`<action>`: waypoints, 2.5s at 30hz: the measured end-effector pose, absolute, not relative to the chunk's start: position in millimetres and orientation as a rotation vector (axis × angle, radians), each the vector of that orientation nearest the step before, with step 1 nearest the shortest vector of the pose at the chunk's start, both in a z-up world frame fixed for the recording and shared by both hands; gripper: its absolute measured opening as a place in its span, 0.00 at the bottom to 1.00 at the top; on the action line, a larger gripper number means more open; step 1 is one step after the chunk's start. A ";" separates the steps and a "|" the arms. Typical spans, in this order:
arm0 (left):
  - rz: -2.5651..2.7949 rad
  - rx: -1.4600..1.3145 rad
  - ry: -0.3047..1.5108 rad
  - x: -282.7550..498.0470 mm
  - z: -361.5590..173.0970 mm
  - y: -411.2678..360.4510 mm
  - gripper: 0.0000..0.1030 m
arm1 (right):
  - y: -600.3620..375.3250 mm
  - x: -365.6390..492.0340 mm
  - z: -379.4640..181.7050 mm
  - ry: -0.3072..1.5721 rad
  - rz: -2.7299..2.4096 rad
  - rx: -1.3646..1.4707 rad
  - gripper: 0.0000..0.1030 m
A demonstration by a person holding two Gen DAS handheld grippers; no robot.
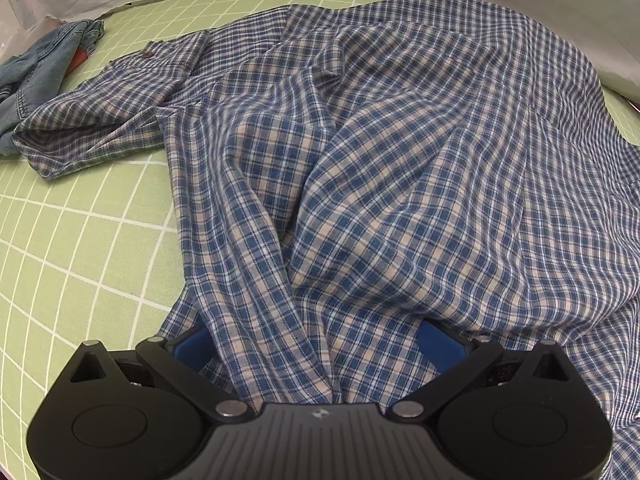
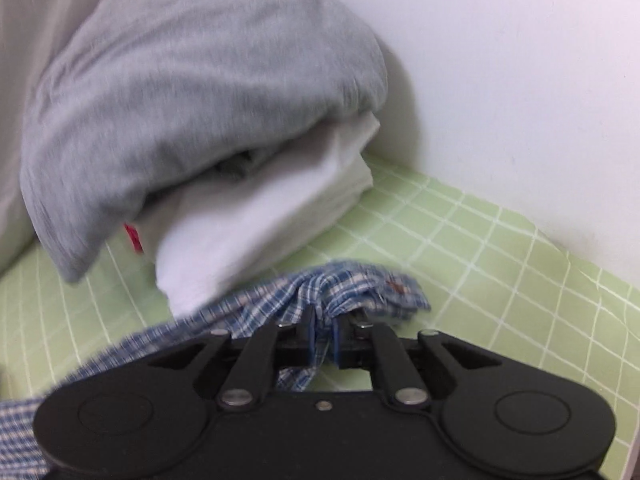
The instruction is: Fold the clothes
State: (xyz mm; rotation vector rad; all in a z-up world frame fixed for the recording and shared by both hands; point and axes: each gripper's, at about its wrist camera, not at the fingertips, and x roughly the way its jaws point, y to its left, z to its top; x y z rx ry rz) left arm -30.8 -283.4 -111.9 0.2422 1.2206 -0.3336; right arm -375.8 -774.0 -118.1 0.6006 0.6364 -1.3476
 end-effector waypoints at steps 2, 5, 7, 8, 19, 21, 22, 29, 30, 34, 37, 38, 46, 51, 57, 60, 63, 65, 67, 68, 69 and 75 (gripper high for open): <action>-0.335 0.243 1.223 -30.3 -111.9 -282.1 1.00 | -768.1 -376.3 -122.8 0.661 -1.354 0.633 0.38; -0.330 0.226 1.238 -29.1 -109.8 -275.8 1.00 | -748.0 -374.7 -118.7 0.633 -1.343 0.654 0.55; -0.326 0.195 1.227 -29.4 -104.1 -264.6 1.00 | -727.2 -371.8 -112.6 0.622 -1.333 0.646 0.76; -0.325 0.177 1.205 -32.4 -98.6 -255.9 1.00 | -715.1 -369.8 -109.1 0.615 -1.325 0.640 0.87; -0.317 0.165 1.136 -55.6 -70.5 -200.5 0.83 | -581.5 -317.9 -109.4 0.683 -0.947 0.598 1.00; -0.348 0.170 1.142 -59.6 -71.3 -197.7 0.73 | -560.1 -308.5 -107.2 0.687 -0.893 0.596 1.00; -0.366 0.176 1.138 -62.7 -71.1 -196.9 0.70 | -549.1 -304.0 -105.8 0.691 -0.871 0.591 1.00; -0.509 0.147 1.135 -77.1 -68.5 -190.9 0.52 | -491.5 -294.3 -102.8 0.738 -0.774 0.552 1.00; -0.530 0.141 1.135 -79.0 -68.1 -190.0 0.52 | -484.5 -294.7 -103.4 0.743 -0.763 0.555 1.00; -0.563 0.134 1.158 -80.6 -72.6 -190.9 0.51 | -463.1 -296.3 -110.7 0.791 -0.722 0.572 1.00; -0.582 0.118 1.159 -82.0 -70.3 -192.0 0.51 | -453.9 -297.3 -115.5 0.818 -0.710 0.576 1.00; -0.582 0.114 1.155 -83.0 -67.9 -190.9 0.51 | -451.2 -297.7 -116.7 0.825 -0.709 0.575 1.00; -0.523 0.099 1.058 -95.6 -41.7 -177.2 0.43 | -444.1 -308.2 -110.2 0.821 -0.727 0.549 1.00; -0.519 0.113 1.018 -103.6 -37.5 -182.1 0.37 | -450.0 -317.9 -110.0 0.823 -0.747 0.571 1.00; -0.547 0.112 1.040 -116.0 -46.0 -195.0 0.21 | -451.0 -316.5 -109.9 0.849 -0.712 0.537 1.00; -0.526 0.099 1.012 -117.3 -39.4 -194.5 0.16 | -452.0 -313.0 -106.8 0.852 -0.697 0.503 1.00; -0.481 0.058 0.960 -114.4 -25.8 -185.4 0.16 | -453.2 -312.9 -103.9 0.851 -0.693 0.480 1.00; -0.460 0.022 0.916 -113.0 -15.4 -178.8 0.16 | -454.6 -314.0 -103.4 0.848 -0.698 0.484 1.00; -0.470 -0.005 0.899 -111.1 -9.7 -176.5 0.16 | -456.7 -315.3 -104.8 0.851 -0.700 0.494 1.00; -0.484 -0.012 0.902 -109.8 -8.7 -177.1 0.16 | -456.8 -315.5 -106.0 0.853 -0.699 0.499 1.00; -0.493 -0.013 0.915 -109.7 -11.2 -179.0 0.16 | -456.9 -315.7 -107.3 0.855 -0.697 0.505 1.00; -0.503 0.059 1.100 -105.8 -56.0 -200.0 0.17 | -454.7 -317.3 -109.9 0.859 -0.689 0.515 1.00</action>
